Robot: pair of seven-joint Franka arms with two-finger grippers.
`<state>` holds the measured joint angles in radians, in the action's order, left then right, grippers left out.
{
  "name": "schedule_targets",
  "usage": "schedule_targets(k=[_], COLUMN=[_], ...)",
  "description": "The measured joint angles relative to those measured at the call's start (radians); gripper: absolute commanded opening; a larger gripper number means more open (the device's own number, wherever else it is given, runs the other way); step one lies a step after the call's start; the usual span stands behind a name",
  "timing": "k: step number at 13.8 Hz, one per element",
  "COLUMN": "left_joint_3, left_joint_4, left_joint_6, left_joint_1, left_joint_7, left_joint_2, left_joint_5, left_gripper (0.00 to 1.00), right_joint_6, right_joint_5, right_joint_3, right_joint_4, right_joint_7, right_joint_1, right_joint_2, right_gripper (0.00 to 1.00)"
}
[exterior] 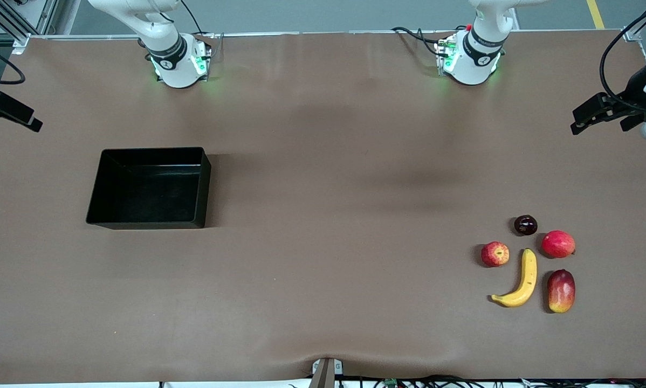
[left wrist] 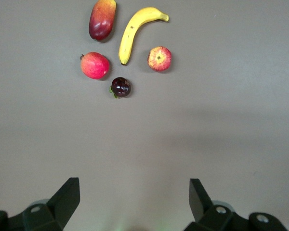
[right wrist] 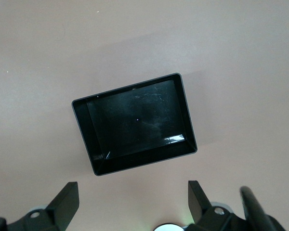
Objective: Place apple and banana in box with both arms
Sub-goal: 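Move the left gripper toward the fruit cluster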
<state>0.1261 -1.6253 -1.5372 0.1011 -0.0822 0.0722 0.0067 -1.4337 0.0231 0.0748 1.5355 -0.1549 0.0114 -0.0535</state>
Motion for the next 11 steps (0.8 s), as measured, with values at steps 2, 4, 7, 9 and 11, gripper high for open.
schedule_targets(k=[2, 4, 7, 9, 11], left_joint_3=[0.002, 0.007, 0.008, 0.007, 0.007], left_joint_4=[0.000, 0.000, 0.001, -0.001, -0.013], left_joint_6=[0.000, 0.000, -0.012, -0.069, -0.149], left_joint_1=[0.000, 0.000, 0.001, 0.004, 0.004], left_joint_7=[0.000, 0.000, -0.001, -0.001, -0.001], left_joint_2=[-0.005, -0.013, -0.049, -0.105, -0.176], left_joint_5=[0.000, 0.000, 0.004, 0.006, 0.006], left_gripper=[1.00, 1.00, 1.00, 1.00, 1.00], right_joint_6=[0.000, 0.000, -0.002, -0.017, -0.026], right_joint_5=[0.000, 0.000, 0.000, 0.000, 0.000], right_joint_3=[0.000, 0.000, 0.000, 0.000, 0.000], right_joint_4=[0.000, 0.000, 0.000, 0.000, 0.000], right_joint_7=[0.000, 0.000, 0.000, 0.000, 0.000], right_joint_1=[0.000, 0.000, 0.000, 0.000, 0.000], right_joint_2=[0.000, 0.000, 0.000, 0.004, 0.010], right_gripper=[1.00, 1.00, 1.00, 1.00, 1.00])
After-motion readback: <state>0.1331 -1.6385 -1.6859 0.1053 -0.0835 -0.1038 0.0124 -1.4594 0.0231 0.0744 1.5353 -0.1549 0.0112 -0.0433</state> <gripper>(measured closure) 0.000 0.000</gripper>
